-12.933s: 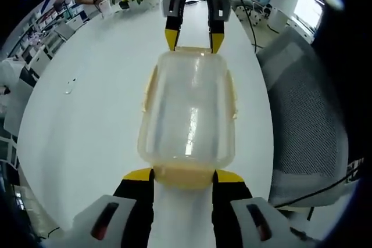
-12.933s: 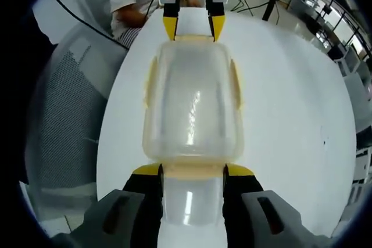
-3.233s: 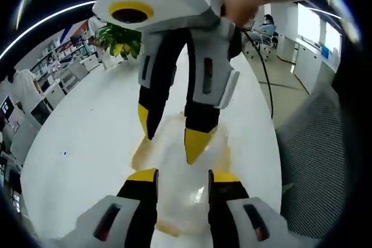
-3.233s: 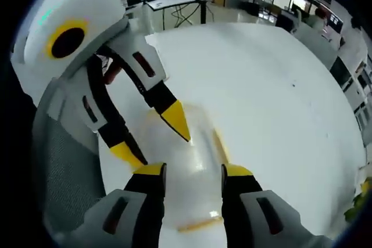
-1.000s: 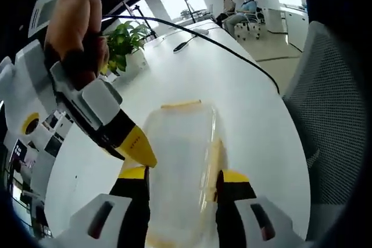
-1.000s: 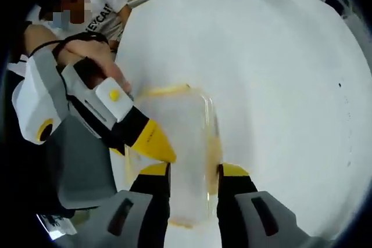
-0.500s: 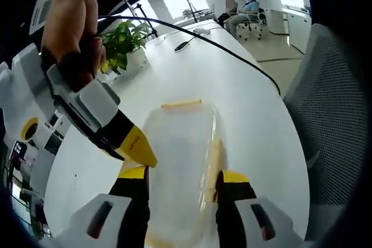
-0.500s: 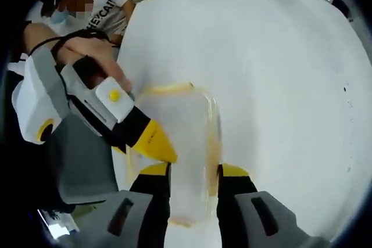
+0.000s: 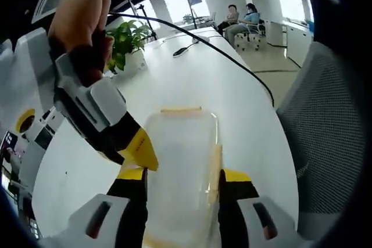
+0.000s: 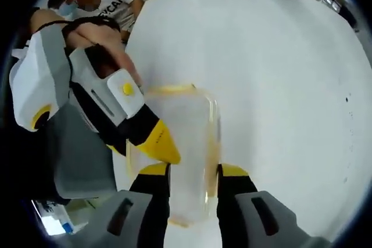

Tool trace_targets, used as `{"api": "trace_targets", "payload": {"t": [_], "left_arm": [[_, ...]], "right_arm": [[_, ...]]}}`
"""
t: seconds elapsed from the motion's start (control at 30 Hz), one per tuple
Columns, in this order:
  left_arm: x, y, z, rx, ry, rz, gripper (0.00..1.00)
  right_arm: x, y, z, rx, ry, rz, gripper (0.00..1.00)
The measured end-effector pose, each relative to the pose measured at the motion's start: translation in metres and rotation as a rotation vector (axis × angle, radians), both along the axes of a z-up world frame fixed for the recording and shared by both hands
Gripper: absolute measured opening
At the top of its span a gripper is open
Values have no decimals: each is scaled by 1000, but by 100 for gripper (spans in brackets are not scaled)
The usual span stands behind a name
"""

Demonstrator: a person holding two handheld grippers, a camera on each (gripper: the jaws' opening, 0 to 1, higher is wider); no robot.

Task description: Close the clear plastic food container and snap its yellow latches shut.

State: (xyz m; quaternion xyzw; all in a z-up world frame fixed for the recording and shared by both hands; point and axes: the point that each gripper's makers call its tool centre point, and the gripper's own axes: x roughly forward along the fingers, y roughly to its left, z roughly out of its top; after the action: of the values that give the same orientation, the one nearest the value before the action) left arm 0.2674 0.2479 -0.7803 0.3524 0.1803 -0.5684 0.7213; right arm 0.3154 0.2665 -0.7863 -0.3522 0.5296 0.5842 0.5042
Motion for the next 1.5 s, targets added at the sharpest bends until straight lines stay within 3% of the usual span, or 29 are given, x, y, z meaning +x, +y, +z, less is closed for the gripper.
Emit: {"api": "trace_targets", "payload": {"t": [0.37, 0.53, 0.67, 0.8, 0.87, 1.0, 1.13, 1.23, 1.33, 1.43, 1.5], "left_arm": [[-2, 2, 1, -3, -8, 15, 41], [0, 0, 5, 36, 34, 27, 42], [0, 0, 4, 37, 44, 33, 43], [-3, -1, 6, 13, 96, 81, 47], [-3, -1, 8, 12, 92, 92, 48], [5, 2, 15, 4, 74, 118, 50], [6, 7, 12, 23, 98, 110, 58], [6, 13, 6, 66, 91, 85, 61], [6, 14, 4, 71, 109, 90, 64], [4, 12, 4, 56, 125, 89, 72], [4, 10, 4, 51, 127, 88, 79]], "right_arm": [[-1, 0, 2, 6, -3, -6, 28], [-1, -1, 4, 4, -17, -38, 29], [-1, -1, 6, 37, -57, -38, 29], [0, -2, 8, 63, -93, -74, 29], [-1, -4, 9, 71, -123, -63, 29], [5, -6, 11, 124, -181, -121, 28], [5, -4, 17, 230, -175, -265, 39], [2, -13, 16, 225, -187, -268, 41], [-1, -14, 20, 257, -170, -331, 44], [-2, -18, 21, 272, -178, -357, 53], [-4, -20, 20, 283, -194, -362, 64]]}}
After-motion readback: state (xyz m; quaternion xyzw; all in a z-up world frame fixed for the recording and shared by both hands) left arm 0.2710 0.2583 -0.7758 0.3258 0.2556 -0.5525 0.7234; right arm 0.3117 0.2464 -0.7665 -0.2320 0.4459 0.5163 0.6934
